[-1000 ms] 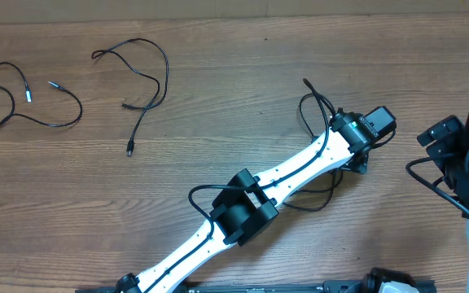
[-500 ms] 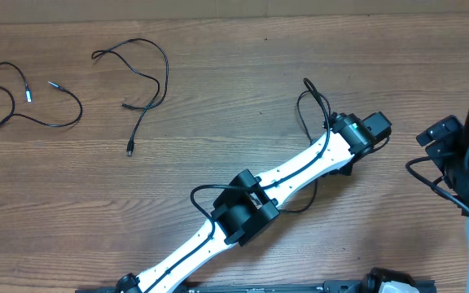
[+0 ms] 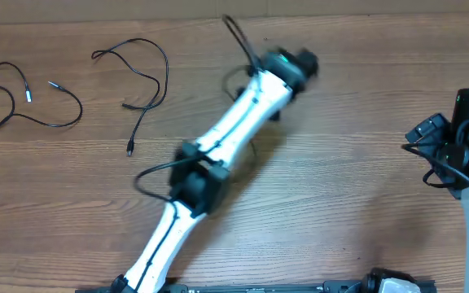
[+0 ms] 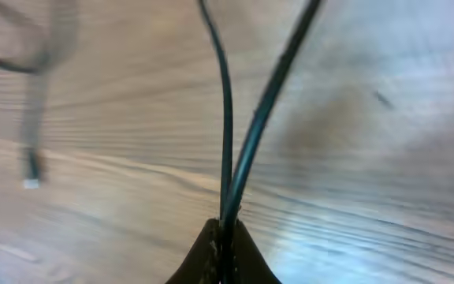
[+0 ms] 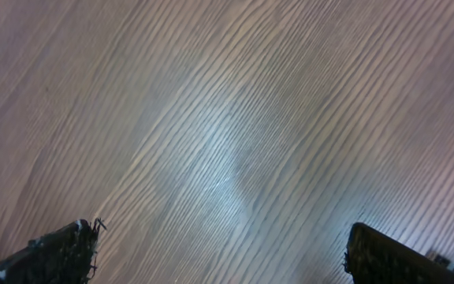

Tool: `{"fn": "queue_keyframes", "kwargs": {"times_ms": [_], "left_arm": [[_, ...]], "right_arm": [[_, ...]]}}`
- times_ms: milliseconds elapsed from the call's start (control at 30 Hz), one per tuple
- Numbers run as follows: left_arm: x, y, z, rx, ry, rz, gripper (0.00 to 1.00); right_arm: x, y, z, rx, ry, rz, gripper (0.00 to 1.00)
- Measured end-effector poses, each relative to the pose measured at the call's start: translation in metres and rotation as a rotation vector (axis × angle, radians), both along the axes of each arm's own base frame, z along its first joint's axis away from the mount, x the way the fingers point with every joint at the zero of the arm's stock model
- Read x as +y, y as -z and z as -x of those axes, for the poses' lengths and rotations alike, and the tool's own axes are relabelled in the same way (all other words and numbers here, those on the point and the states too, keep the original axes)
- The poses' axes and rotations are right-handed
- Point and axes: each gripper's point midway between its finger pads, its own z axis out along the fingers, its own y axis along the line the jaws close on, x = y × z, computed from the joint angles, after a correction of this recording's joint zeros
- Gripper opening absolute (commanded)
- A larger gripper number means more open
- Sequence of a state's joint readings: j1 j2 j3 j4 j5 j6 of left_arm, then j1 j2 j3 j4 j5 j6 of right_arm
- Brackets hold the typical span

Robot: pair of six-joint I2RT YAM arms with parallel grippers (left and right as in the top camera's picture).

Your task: Untangle cables

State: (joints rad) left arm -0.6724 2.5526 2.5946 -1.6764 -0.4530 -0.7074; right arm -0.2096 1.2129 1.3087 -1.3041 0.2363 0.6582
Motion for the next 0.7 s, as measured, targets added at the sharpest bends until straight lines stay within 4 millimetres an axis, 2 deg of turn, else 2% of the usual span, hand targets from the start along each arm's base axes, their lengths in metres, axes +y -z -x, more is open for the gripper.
{"fn": "queue_keyframes", "kwargs": {"times_ms": [33, 133, 200, 233, 300, 333, 367, 400, 467, 600, 700], "left_arm": [[0.012, -0.022, -0.005, -0.036, -0.026, 0.026, 0.05], [0.054, -0.11, -0.013, -0.195, -0.107, 0.14, 0.04], [0.084, -0.163, -0.008, -0.303, -0.159, 0.203, 0.04], [0.107, -0.193, -0.003, -0.368, -0.198, 0.236, 0.04], [0.152, -0.239, 0.01, -0.479, -0.28, 0.281, 0.04], [0.165, -0.25, 0.014, -0.508, -0.308, 0.291, 0.04], [0.192, -0.263, 0.02, -0.544, -0.366, 0.311, 0.04], [0.208, -0.27, 0.023, -0.564, -0.404, 0.321, 0.04], [0.259, -0.282, 0.034, -0.608, -0.529, 0.343, 0.05], [0.306, -0.278, 0.042, -0.603, -0.648, 0.375, 0.04], [0.336, -0.257, 0.048, -0.538, -0.729, 0.38, 0.04]], "right_arm": [[0.001, 0.001, -0.001, 0.003, -0.002, -0.006, 1.0], [0.006, 0.009, -0.005, 0.023, -0.016, -0.045, 1.0], [0.009, 0.013, -0.008, 0.032, -0.024, -0.067, 0.98], [0.012, 0.017, -0.01, 0.04, -0.031, -0.088, 0.96], [0.018, 0.021, -0.013, 0.048, -0.042, -0.123, 0.94], [0.02, 0.023, -0.013, 0.051, -0.047, -0.134, 0.93], [0.023, 0.024, -0.015, 0.052, -0.053, -0.155, 0.92], [0.024, 0.025, -0.015, 0.053, -0.056, -0.164, 0.91], [0.03, 0.028, -0.017, 0.057, -0.066, -0.198, 0.89], [0.035, 0.03, -0.019, 0.06, -0.077, -0.229, 0.87], [0.037, 0.031, -0.019, 0.062, -0.079, -0.237, 0.87]]}}
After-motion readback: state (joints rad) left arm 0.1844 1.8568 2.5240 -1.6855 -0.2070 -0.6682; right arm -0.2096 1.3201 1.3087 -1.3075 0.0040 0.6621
